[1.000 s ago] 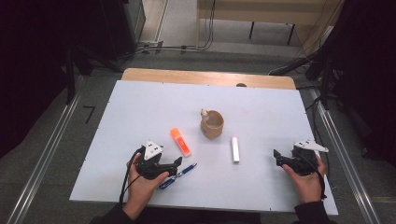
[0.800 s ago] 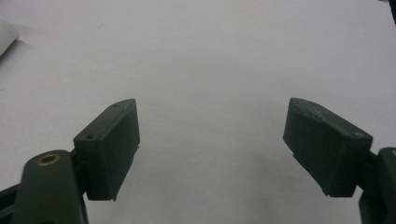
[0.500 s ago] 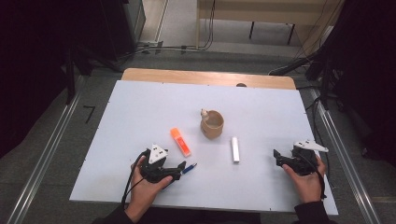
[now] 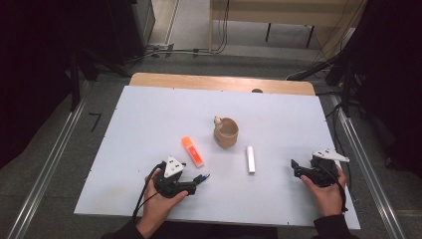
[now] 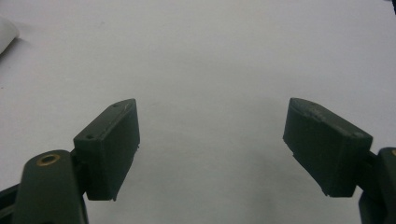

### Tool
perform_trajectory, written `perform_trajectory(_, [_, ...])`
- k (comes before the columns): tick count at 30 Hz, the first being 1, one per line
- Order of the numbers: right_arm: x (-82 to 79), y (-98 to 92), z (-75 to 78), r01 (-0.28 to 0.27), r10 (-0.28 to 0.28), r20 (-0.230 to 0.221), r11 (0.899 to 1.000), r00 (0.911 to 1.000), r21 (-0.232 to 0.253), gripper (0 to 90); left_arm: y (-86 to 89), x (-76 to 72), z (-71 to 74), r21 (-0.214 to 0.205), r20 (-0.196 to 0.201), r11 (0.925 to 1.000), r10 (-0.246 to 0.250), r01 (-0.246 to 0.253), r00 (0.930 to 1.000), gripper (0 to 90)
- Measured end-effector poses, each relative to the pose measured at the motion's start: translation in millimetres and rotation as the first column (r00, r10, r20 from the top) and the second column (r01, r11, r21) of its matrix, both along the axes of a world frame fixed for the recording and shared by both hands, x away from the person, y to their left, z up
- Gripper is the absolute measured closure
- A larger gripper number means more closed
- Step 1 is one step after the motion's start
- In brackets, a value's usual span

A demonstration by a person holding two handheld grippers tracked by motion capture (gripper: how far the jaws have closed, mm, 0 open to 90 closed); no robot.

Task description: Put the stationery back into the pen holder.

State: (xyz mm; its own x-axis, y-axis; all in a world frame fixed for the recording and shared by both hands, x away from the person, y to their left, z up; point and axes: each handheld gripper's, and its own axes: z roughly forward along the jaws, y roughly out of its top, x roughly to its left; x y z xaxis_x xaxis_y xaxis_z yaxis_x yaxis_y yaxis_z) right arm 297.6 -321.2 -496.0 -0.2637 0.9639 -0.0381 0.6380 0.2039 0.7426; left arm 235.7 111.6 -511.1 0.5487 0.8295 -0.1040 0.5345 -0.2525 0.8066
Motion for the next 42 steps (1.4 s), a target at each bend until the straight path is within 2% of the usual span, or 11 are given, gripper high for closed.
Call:
perform_trajectory(6, [-0.1, -0.3, 0.1, 0.002, -0.002, -0.001, 1.000, 1.0000, 0.001, 17.1, -6.0, -1.1, -4.8, 0.018, -0.016, 0.9993, -0.033, 0.033, 0.9993, 38.6])
perform_trajectory(16, [0.1, -0.3, -0.3, 0.001, -0.001, -0.002, 1.000, 1.0000, 0.000, 17.2, -8.6, -2.7, -5.6, 0.031, -0.004, 0.9983, -0.048, 0.048, 0.9988, 48.4])
perform_trajectory(26, [0.4, -0.1, -0.8, -0.001, 0.001, -0.004, 1.000, 1.0000, -0.004, 17.2, -12.5, -4.3, -6.1, 0.048, -0.008, 0.9944, -0.093, 0.094, 0.9956, 64.7])
perform_trajectory(42, [0.4, 0.6, -1.2, -0.002, 0.002, -0.009, 1.000, 1.0000, -0.003, 17.2, -15.7, -5.1, -6.5, 0.080, -0.007, 0.9891, -0.124, 0.124, 0.9923, 78.3])
